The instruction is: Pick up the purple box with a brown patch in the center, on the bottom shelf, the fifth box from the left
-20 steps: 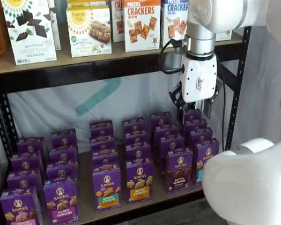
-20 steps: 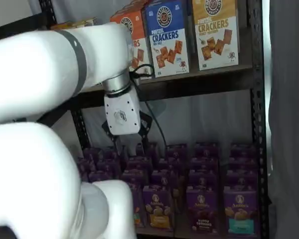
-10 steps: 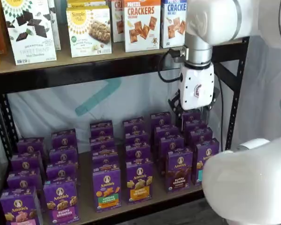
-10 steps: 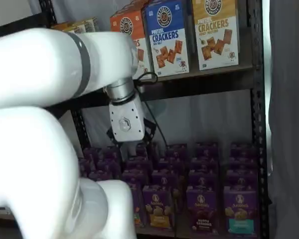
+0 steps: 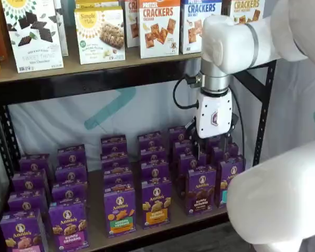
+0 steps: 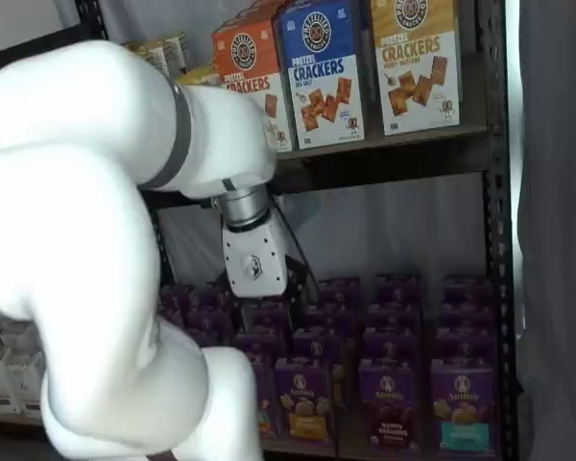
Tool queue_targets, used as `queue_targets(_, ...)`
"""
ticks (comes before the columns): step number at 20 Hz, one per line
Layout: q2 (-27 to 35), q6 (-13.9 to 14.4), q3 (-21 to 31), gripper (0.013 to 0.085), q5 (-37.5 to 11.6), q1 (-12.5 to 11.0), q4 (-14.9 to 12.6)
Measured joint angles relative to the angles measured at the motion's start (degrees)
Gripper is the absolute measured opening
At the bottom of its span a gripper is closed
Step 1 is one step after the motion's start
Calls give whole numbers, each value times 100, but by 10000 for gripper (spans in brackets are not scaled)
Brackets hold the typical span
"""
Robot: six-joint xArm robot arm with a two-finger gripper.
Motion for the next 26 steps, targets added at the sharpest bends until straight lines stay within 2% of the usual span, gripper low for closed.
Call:
queue_targets(7, 720, 51, 122, 850, -836, -61, -151)
queue_targets(11, 1235, -27, 116, 850, -1400, -148, -128)
queue_targets(21, 2581, 3, -204, 850, -2434, -352, -389)
queue_targets(26, 3178, -74, -360, 850, -2920, -468, -409)
